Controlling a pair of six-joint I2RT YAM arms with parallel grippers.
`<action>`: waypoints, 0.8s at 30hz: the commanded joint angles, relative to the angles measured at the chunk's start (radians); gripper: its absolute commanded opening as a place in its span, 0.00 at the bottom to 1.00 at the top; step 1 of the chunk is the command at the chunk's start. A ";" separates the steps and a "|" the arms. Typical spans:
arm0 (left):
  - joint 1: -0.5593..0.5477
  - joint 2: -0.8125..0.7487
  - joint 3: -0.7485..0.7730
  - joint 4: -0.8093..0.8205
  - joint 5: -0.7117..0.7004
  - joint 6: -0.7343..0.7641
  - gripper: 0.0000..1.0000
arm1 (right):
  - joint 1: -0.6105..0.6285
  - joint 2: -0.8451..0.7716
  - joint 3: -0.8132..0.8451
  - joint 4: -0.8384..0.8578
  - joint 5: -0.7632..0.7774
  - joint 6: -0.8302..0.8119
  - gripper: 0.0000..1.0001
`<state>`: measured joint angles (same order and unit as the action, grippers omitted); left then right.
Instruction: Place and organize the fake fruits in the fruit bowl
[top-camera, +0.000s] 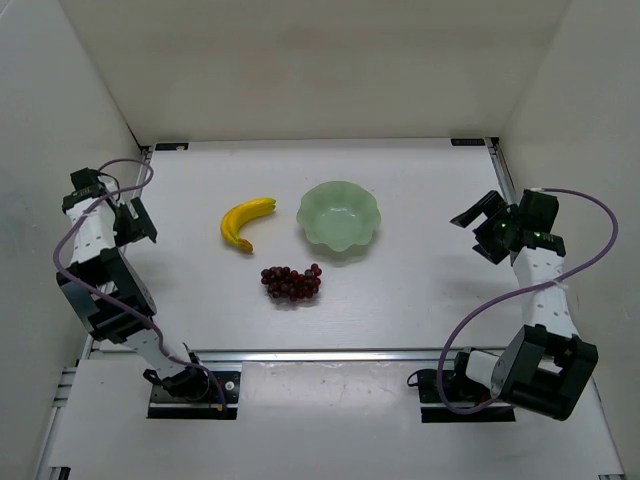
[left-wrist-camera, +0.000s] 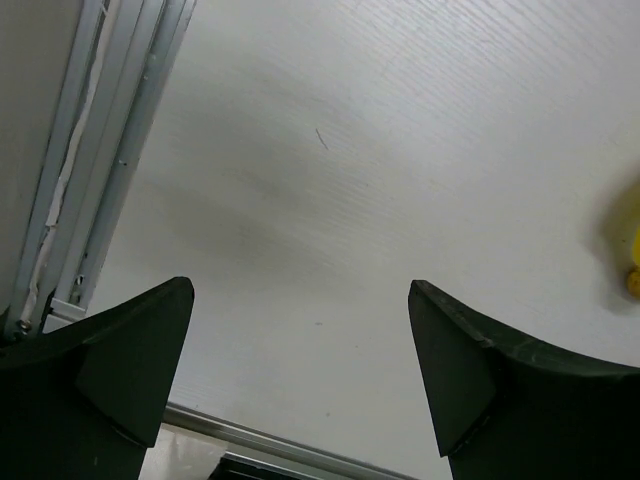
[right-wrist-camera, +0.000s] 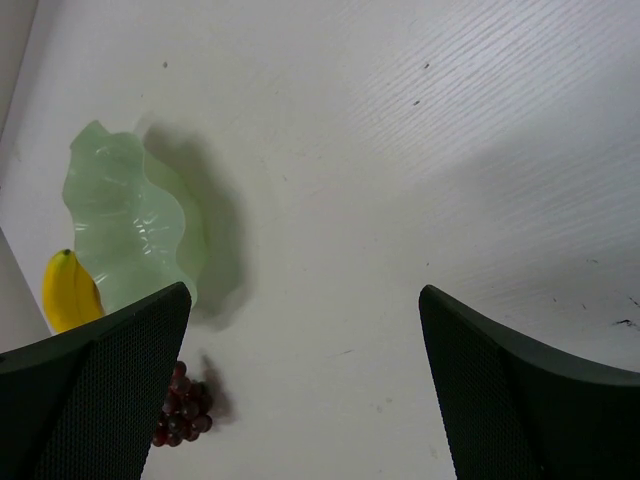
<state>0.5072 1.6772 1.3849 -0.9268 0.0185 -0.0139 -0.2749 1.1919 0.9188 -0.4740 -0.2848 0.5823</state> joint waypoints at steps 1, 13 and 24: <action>-0.056 -0.077 0.020 0.004 0.091 0.055 0.99 | -0.003 -0.029 -0.001 -0.002 0.007 -0.019 0.99; -0.611 0.077 0.115 -0.006 -0.232 0.229 0.99 | 0.083 -0.002 0.008 -0.002 -0.001 -0.038 0.99; -0.697 0.429 0.362 -0.020 -0.262 0.209 0.99 | 0.132 -0.023 -0.023 -0.029 0.024 -0.038 0.99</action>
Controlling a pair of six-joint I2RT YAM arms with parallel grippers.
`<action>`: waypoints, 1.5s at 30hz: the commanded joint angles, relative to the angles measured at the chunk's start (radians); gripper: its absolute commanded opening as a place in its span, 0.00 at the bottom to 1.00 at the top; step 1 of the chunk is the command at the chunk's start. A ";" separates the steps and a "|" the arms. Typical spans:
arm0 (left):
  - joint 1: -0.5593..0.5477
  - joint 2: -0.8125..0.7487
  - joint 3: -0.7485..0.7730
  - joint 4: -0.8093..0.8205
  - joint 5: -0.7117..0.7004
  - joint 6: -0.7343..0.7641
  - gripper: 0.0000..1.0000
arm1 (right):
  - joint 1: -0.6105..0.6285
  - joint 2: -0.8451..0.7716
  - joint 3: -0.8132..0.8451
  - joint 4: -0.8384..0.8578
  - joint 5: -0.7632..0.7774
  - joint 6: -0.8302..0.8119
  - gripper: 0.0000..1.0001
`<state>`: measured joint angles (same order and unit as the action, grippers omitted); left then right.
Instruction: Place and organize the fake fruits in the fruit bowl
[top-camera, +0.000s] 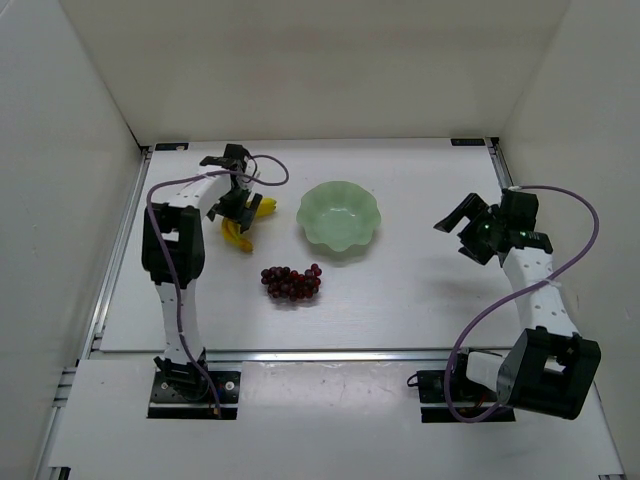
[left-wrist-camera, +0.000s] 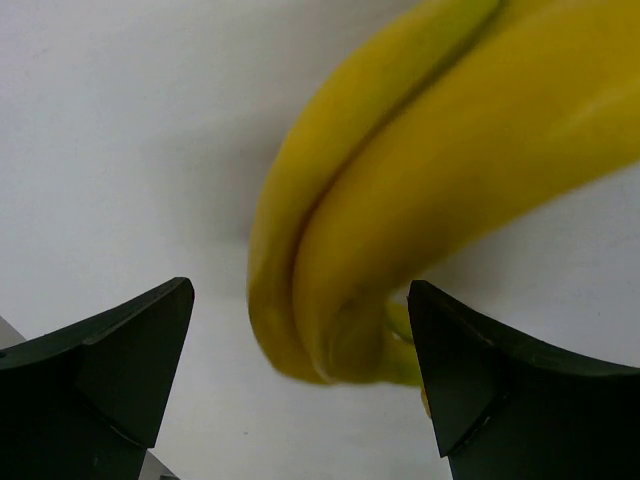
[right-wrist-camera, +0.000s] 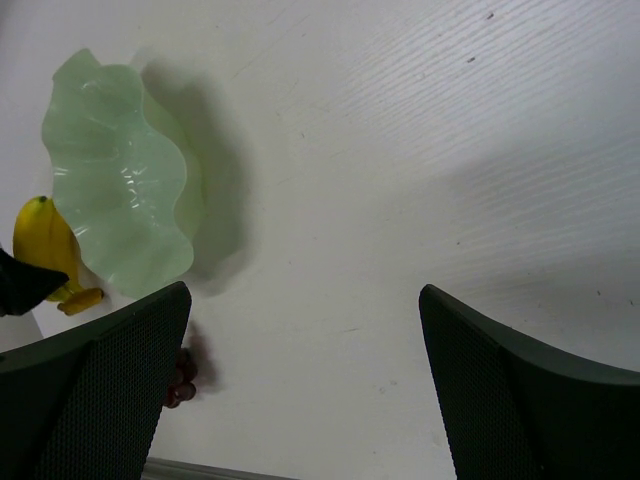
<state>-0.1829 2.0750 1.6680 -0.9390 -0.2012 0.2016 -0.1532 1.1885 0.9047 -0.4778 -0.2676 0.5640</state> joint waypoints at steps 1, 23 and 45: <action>0.002 0.048 0.116 -0.023 -0.043 -0.016 0.99 | 0.011 -0.020 -0.009 -0.036 0.007 -0.029 0.99; -0.372 0.046 0.507 0.058 -0.072 0.062 0.29 | 0.020 -0.019 0.000 -0.036 0.005 -0.019 0.99; -0.409 -0.053 0.562 0.134 -0.224 0.082 1.00 | 1.020 0.361 0.445 -0.117 0.268 -0.647 0.99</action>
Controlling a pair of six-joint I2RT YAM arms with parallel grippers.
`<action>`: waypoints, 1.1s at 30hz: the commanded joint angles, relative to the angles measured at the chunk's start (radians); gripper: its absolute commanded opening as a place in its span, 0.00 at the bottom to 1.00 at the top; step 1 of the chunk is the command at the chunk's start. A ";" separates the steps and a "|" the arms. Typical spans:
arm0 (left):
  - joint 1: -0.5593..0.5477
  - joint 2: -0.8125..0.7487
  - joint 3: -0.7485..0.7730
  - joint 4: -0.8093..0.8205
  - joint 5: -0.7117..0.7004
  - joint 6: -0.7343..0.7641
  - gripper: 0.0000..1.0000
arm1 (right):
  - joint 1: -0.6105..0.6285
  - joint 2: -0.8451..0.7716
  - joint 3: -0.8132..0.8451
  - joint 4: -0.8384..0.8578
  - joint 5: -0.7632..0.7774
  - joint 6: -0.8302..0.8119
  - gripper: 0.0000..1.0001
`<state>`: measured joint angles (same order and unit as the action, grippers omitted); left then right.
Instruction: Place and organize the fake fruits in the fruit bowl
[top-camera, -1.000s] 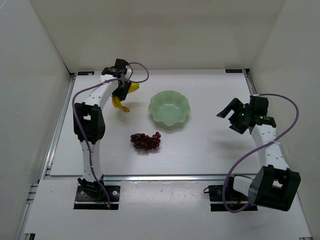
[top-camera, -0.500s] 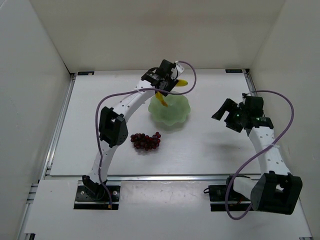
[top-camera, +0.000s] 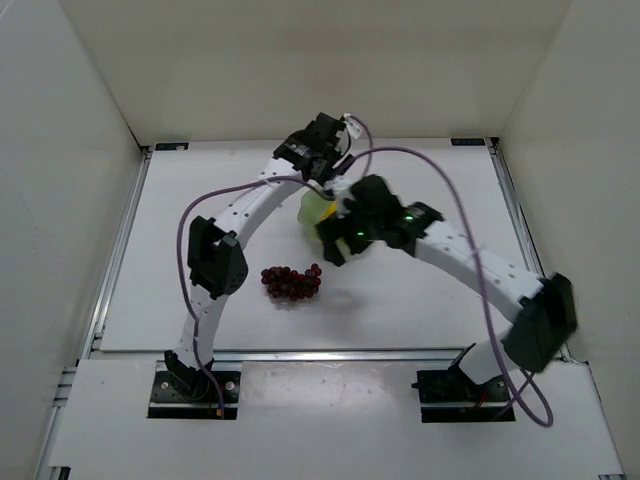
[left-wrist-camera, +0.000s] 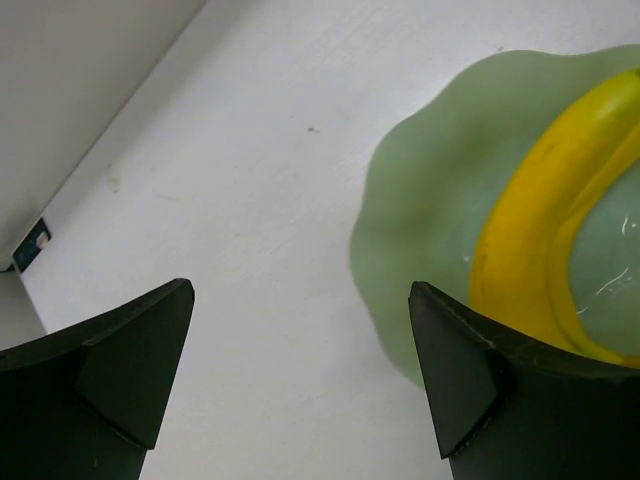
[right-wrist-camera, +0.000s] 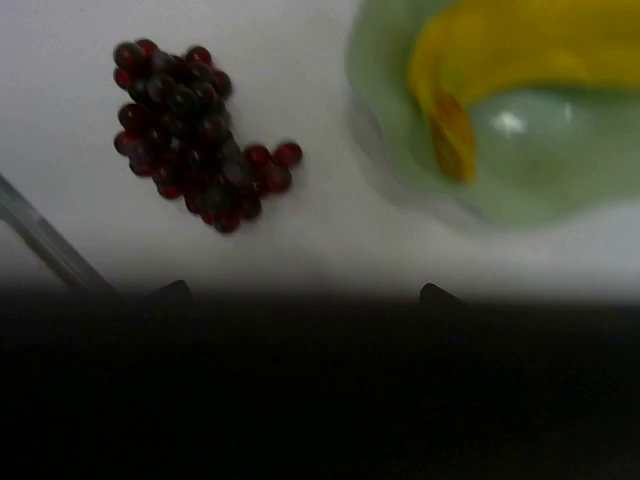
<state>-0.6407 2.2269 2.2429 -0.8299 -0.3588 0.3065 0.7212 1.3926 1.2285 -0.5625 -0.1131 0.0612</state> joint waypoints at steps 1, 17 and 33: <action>0.093 -0.232 -0.026 0.025 -0.066 -0.033 1.00 | 0.187 0.219 0.170 -0.054 0.151 -0.196 0.99; 0.510 -0.558 -0.565 -0.004 0.021 -0.168 1.00 | 0.425 0.830 0.539 -0.197 0.172 -0.299 0.99; 0.627 -0.467 -0.471 -0.067 0.011 -0.196 1.00 | 0.416 0.729 0.451 -0.160 0.176 -0.236 0.99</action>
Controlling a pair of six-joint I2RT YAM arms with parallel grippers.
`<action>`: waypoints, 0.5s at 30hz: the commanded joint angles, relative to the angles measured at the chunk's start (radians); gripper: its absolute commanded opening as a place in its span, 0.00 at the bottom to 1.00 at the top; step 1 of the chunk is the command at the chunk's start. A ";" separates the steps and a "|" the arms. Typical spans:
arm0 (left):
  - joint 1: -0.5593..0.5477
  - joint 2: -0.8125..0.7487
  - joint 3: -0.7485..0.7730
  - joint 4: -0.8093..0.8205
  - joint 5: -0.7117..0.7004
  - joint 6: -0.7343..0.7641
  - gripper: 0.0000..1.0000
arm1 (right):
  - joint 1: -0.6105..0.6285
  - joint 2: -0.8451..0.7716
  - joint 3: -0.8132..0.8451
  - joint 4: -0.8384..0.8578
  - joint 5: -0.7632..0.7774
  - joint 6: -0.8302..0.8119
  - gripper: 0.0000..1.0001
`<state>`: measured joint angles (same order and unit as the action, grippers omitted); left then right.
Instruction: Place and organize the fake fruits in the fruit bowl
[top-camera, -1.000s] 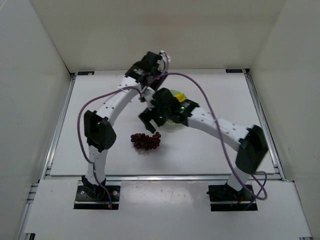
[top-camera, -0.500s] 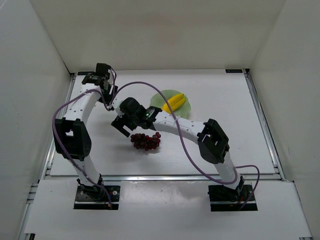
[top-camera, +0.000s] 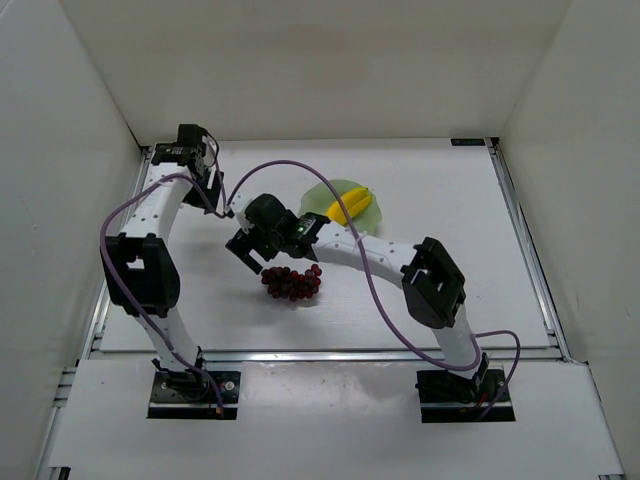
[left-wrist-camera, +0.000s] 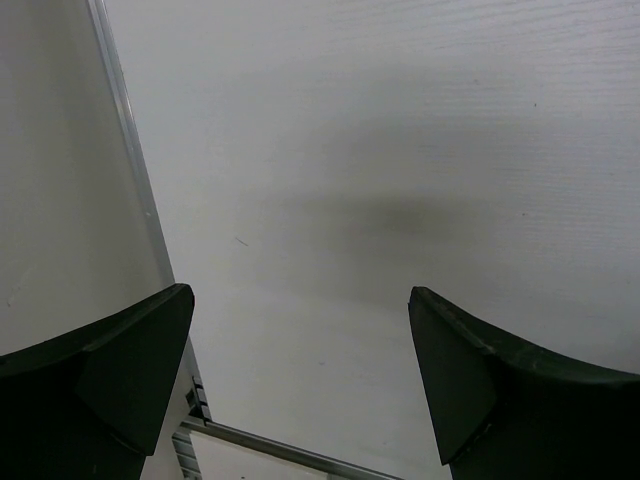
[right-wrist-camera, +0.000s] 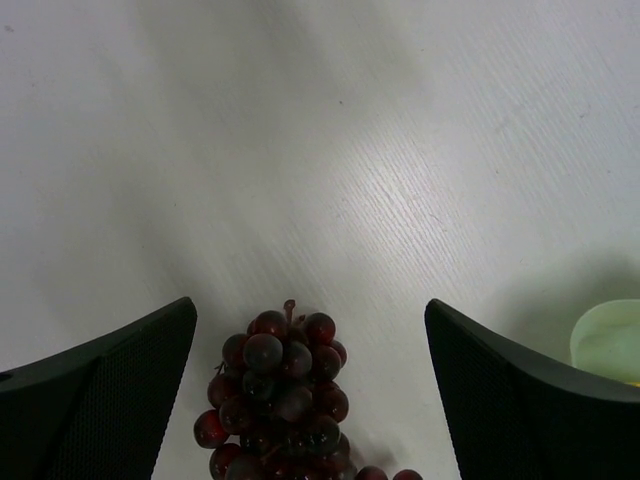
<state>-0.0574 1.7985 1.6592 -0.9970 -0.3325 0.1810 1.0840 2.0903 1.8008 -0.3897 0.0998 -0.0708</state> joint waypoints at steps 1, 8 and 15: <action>0.044 -0.028 0.113 0.100 -0.016 -0.071 1.00 | 0.053 0.018 -0.121 -0.321 -0.037 -0.104 0.99; 0.076 0.005 0.083 0.100 -0.024 -0.080 1.00 | 0.039 -0.084 -0.193 -0.242 0.012 -0.046 0.99; 0.076 0.005 0.017 0.100 -0.043 -0.080 1.00 | -0.025 -0.174 -0.213 -0.176 -0.060 0.029 0.99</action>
<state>0.0250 1.8256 1.6768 -0.9306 -0.3500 0.1226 1.0920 1.9980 1.5826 -0.5621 0.0883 -0.0555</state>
